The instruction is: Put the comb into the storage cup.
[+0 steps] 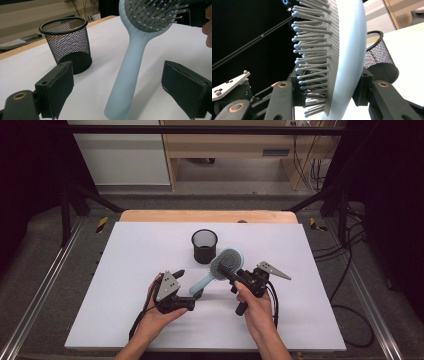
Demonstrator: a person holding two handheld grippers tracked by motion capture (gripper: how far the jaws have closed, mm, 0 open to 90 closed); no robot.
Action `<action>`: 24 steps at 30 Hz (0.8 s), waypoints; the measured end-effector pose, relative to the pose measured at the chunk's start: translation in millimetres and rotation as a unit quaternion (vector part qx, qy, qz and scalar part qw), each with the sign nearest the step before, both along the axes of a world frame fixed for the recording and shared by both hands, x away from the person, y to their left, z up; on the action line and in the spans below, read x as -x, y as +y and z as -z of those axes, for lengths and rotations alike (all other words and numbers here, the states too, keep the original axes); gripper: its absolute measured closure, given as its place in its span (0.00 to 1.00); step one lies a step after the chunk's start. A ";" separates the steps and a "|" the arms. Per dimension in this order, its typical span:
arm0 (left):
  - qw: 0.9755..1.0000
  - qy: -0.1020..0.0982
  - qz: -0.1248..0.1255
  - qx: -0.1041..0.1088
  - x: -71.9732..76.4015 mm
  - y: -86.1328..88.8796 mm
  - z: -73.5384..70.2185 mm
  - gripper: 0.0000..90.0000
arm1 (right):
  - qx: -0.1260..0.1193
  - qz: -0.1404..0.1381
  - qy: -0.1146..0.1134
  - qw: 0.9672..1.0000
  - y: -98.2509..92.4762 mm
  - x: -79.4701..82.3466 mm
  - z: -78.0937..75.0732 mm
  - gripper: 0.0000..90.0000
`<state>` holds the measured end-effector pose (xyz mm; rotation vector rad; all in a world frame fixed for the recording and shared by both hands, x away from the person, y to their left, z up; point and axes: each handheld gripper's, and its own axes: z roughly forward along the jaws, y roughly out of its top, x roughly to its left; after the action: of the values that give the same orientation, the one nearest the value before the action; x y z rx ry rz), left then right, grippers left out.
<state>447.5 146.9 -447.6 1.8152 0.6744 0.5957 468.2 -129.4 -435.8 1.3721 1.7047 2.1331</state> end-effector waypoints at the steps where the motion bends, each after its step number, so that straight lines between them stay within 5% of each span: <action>1: 1.000 -0.002 -0.001 -0.001 0.0 1.0 -0.3 0.11 | 0.000 0.002 0.001 1.000 -0.6 -0.2 0.2 0.61; 14: 1.000 -0.012 -0.019 0.017 -1.7 20.7 -5.0 0.03 | -0.001 0.024 0.003 1.000 -10.7 -2.9 2.8 0.61; 24: 0.996 -0.043 -0.063 0.054 3.8 57.5 -19.1 0.03 | -0.001 0.045 0.007 0.999 -21.7 -4.3 3.7 0.60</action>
<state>443.7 204.4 -428.5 1.6460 0.7528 0.7045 472.4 -151.1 -439.5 1.4401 1.6119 2.0829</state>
